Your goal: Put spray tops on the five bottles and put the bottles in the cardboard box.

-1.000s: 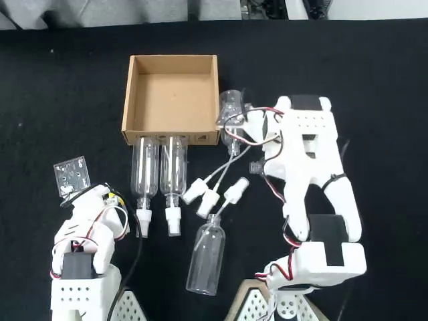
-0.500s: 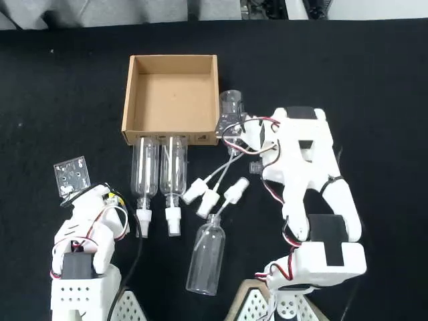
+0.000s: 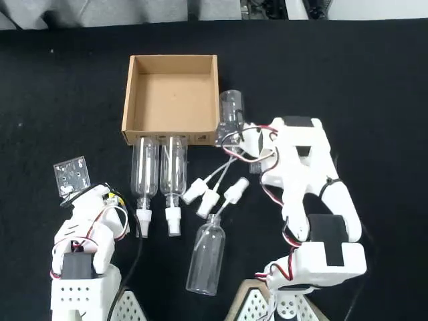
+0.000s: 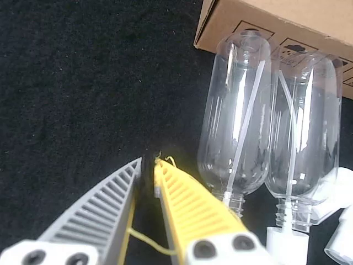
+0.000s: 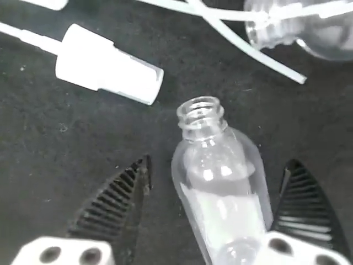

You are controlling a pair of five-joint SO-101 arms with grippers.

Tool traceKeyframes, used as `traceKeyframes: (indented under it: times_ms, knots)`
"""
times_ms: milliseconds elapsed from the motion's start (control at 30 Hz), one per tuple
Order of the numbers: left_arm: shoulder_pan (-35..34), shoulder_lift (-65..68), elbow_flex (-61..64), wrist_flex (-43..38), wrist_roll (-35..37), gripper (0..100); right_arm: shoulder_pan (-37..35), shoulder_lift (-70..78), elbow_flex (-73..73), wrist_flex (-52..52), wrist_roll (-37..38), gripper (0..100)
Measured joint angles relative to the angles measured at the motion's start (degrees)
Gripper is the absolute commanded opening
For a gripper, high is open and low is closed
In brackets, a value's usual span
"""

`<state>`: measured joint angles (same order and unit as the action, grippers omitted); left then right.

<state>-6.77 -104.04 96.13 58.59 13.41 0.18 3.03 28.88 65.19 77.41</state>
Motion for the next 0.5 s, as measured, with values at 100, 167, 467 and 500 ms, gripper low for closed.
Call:
traceKeyframes:
  times_ms: [100, 167, 467, 500]
  knots:
    - [0.0, 0.0, 0.0, 0.0, 0.0, 3, 1.1, 0.0, 1.2, -1.9, 0.0, 32.8]
    - [0.0, 0.0, 0.0, 0.0, 0.0, 3, 2.1, 0.0, 1.5, -2.8, 0.0, 32.8]
    - [0.0, 0.0, 0.0, 0.0, 0.0, 3, 2.9, 0.0, 1.5, -3.4, 0.0, 9.5]
    - [0.0, 0.0, 0.0, 0.0, 0.0, 3, 2.9, 0.0, 1.5, -3.4, 0.0, 8.2]
